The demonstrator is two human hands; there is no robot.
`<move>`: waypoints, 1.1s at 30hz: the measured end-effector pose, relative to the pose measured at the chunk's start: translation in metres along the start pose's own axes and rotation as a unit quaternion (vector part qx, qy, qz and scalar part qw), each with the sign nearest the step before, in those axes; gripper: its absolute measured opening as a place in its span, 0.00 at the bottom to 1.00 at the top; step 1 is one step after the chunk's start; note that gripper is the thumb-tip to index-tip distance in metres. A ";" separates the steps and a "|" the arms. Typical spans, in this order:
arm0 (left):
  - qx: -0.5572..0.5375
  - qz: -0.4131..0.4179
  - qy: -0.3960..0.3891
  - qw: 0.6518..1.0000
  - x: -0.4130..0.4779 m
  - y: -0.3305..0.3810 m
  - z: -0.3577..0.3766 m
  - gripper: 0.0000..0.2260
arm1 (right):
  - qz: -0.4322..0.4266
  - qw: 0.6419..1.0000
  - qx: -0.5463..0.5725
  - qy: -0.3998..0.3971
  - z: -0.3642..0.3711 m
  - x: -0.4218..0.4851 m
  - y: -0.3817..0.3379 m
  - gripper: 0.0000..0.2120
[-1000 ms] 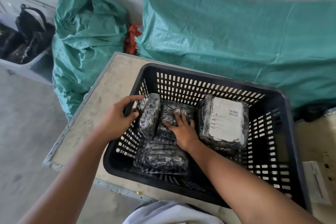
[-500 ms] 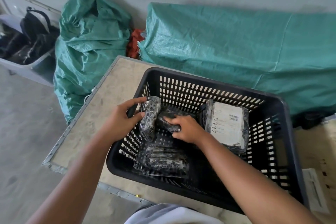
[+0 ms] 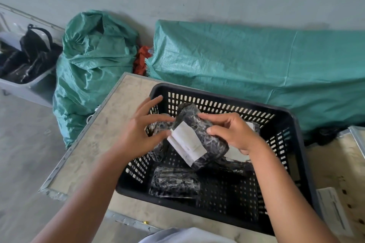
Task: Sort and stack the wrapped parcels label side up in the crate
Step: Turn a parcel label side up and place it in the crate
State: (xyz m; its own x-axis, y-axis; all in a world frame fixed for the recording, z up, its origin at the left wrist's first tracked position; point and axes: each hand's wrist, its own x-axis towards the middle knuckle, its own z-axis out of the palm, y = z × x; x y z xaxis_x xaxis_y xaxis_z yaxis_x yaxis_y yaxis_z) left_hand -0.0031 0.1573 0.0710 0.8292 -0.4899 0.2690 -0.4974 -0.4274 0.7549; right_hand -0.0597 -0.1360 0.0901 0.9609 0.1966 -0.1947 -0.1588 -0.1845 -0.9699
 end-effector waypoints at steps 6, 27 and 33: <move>-0.306 -0.071 -0.134 0.940 0.017 0.036 0.005 0.09 | -0.006 0.990 0.134 -0.039 -0.030 -0.021 -0.031 0.19; -0.033 -0.301 -0.212 0.929 0.038 -0.038 0.088 0.35 | 0.135 0.966 -0.166 0.143 0.045 0.040 0.060 0.48; 0.201 -0.245 -0.299 0.900 0.047 -0.034 0.120 0.48 | 0.201 0.951 -0.205 0.115 0.047 0.057 0.077 0.50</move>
State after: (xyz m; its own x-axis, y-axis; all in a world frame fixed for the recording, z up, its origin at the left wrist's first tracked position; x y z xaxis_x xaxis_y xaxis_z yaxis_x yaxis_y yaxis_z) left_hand 0.0224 0.0575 -0.0140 0.7491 -0.4377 -0.4973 -0.2616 -0.8851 0.3850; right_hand -0.0274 -0.0937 -0.0029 0.8728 -0.1774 -0.4548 -0.4679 -0.5695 -0.6758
